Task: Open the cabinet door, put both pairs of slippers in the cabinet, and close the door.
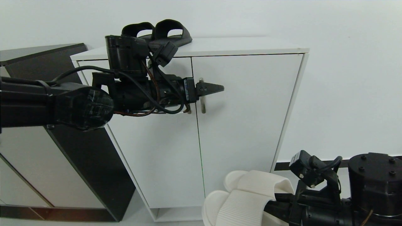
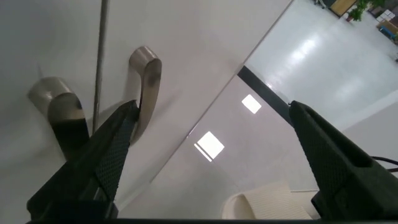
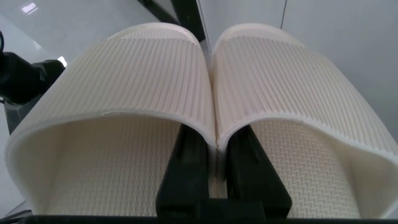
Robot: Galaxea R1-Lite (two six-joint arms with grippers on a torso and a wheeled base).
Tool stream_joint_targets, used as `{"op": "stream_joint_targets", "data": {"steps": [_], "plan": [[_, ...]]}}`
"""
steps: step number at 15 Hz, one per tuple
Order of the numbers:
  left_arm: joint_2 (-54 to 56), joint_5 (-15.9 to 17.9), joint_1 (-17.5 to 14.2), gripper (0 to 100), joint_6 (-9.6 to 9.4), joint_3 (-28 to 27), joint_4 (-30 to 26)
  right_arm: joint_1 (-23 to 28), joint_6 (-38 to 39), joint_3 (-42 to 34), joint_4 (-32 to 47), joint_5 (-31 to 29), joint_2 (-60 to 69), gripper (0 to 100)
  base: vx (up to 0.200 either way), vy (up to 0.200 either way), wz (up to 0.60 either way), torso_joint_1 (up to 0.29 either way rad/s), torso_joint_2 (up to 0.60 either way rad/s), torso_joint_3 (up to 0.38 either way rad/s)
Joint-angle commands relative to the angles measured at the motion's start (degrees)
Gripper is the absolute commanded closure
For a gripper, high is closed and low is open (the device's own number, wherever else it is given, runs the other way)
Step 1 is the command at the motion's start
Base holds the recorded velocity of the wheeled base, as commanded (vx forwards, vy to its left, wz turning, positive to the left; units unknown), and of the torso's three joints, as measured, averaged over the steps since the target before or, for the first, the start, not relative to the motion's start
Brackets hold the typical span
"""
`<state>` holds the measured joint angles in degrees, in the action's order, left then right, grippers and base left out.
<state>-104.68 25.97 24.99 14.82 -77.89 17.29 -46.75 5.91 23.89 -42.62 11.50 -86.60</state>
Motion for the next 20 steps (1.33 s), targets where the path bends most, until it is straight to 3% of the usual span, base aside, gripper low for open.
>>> {"op": "stream_joint_targets", "data": {"steps": [1, 6, 10, 14, 20], "plan": [[0.0, 0.23, 0.32, 100, 0.03, 0.01, -0.15, -0.09, -0.02, -0.08, -0.01, 0.02, 0.03, 100, 0.0, 0.0, 0.0, 0.0, 0.0, 0.0], [2.55, 0.4, 0.85, 100, 0.03, 1.86, -0.5, -0.71, -0.02, -0.34, -0.01, 0.02, 0.38, 100, 0.0, 0.0, 0.0, 0.0, 0.0, 0.0], [7.83, 0.4, 3.05, 100, 0.03, 7.05, -0.41, -1.59, -0.02, -1.48, 0.08, 0.46, 1.96, 100, 0.0, 0.0, 0.0, 0.0, 0.0, 0.0], [13.01, 0.31, 4.36, 100, 0.12, 12.41, -0.24, -2.47, -0.02, -4.38, 0.52, 9.69, 7.59, 100, 0.0, 0.0, 0.0, 0.0, 0.0, 0.0], [24.08, 0.31, 4.36, 100, 0.38, 20.58, -0.15, -2.29, -0.11, -4.91, 0.61, 10.13, 8.29, 100, 0.0, 0.0, 0.0, 0.0, 0.0, 0.0]]}}
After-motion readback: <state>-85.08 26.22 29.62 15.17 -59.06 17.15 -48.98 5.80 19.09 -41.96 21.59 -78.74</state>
